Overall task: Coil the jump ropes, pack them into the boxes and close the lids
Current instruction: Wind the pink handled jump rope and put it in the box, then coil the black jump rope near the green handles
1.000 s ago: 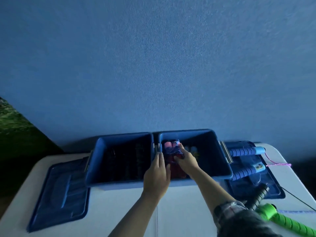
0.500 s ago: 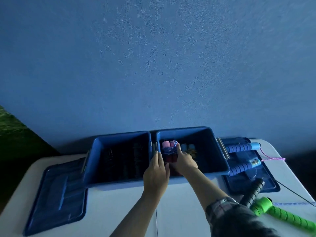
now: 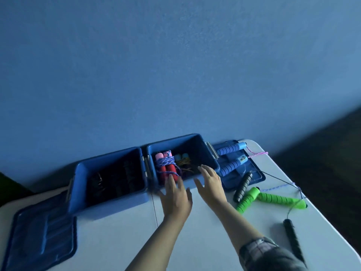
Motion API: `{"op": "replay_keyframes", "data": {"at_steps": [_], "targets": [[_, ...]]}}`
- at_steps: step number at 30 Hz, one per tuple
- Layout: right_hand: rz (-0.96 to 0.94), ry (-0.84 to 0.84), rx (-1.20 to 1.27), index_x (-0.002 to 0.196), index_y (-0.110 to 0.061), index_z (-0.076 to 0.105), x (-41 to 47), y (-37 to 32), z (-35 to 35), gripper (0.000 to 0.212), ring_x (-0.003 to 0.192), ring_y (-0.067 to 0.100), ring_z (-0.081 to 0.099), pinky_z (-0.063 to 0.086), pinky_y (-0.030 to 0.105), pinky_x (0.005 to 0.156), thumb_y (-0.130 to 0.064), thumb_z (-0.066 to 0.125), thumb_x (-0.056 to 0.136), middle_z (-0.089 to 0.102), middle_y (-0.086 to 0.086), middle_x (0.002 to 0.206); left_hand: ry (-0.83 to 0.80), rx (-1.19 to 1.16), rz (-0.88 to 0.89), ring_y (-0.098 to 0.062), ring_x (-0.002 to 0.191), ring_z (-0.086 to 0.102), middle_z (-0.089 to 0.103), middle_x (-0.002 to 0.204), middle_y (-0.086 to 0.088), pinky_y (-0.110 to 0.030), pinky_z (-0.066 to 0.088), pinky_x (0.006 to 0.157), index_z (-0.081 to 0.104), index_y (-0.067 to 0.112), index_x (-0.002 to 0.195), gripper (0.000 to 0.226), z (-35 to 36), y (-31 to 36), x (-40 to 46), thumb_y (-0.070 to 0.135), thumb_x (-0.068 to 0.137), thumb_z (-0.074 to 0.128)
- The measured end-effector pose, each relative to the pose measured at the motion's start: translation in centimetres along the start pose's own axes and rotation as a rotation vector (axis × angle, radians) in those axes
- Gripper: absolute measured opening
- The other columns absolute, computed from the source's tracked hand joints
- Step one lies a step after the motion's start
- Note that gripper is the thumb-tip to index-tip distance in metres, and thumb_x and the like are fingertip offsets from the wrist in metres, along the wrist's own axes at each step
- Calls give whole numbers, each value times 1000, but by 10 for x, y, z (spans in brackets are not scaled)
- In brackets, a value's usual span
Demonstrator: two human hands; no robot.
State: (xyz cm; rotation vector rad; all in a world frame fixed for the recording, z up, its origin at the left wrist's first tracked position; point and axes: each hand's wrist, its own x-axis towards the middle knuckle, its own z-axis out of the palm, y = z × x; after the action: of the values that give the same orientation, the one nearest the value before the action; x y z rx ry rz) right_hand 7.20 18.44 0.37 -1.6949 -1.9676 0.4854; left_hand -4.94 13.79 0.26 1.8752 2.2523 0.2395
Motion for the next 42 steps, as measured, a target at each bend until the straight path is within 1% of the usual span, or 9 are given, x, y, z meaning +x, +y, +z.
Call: {"op": "replay_keyframes", "data": {"at_steps": [4,7,9,13,17,21,27,33,42], "targets": [[92,16,-38,133,-13,50,-38,30,-17,47,131,25,41,30,36,107,-25,60,88,47,5,139,-44,40,47,-45,120,53,55,130,-26,-64,47,81,67,7,114,60,15,24,-27,34,63,83],[155,27,-35,124,-8,56,-64,57,-30,44,119,31,50,41,38,97,-18,65,82,53,9,129,-101,-23,84,-32,143,26,26,154,-17,-59,29,106,39,11,142,59,23,44,-46,37,92,54],[233,48,-51,119,-8,58,-82,77,-40,40,115,31,53,43,38,90,-15,65,80,56,9,125,-172,-44,102,-27,143,23,23,155,-12,-53,23,111,26,14,147,57,31,60,-58,39,98,39],[363,-26,-142,133,-16,46,-105,124,-57,47,130,23,41,36,37,99,-29,57,89,43,3,141,-273,-53,172,-24,135,35,35,148,-7,-49,27,109,26,16,148,55,42,97,-71,38,98,35],[414,-58,-176,135,-18,44,-110,169,-80,48,131,21,39,34,35,101,-33,55,90,42,1,141,-313,-47,164,-23,128,43,38,144,-5,-42,33,104,27,17,147,53,54,135,-66,36,98,34],[394,-112,-189,137,-16,43,-106,206,-99,51,132,21,37,32,33,103,-32,55,90,41,3,141,-331,-44,138,-24,120,49,45,134,-5,-37,41,92,33,17,142,47,64,170,-54,32,97,39],[342,-173,-249,137,-17,41,-90,244,-114,53,132,22,36,33,32,103,-34,54,89,39,3,142,-277,57,116,-21,120,46,44,129,0,-39,41,91,38,22,136,40,87,196,-40,29,97,43],[352,-285,-222,120,-20,48,-88,264,-118,57,93,20,59,48,32,61,-48,66,74,41,0,118,-205,40,36,-20,117,47,40,130,0,-38,46,83,34,28,138,44,102,205,-14,27,96,45],[366,-291,-164,110,-19,49,-105,274,-118,46,93,24,55,41,29,56,-39,65,72,44,0,112,-213,-50,27,-23,104,57,55,113,0,-38,48,72,44,27,125,27,114,204,5,22,98,45]]}}
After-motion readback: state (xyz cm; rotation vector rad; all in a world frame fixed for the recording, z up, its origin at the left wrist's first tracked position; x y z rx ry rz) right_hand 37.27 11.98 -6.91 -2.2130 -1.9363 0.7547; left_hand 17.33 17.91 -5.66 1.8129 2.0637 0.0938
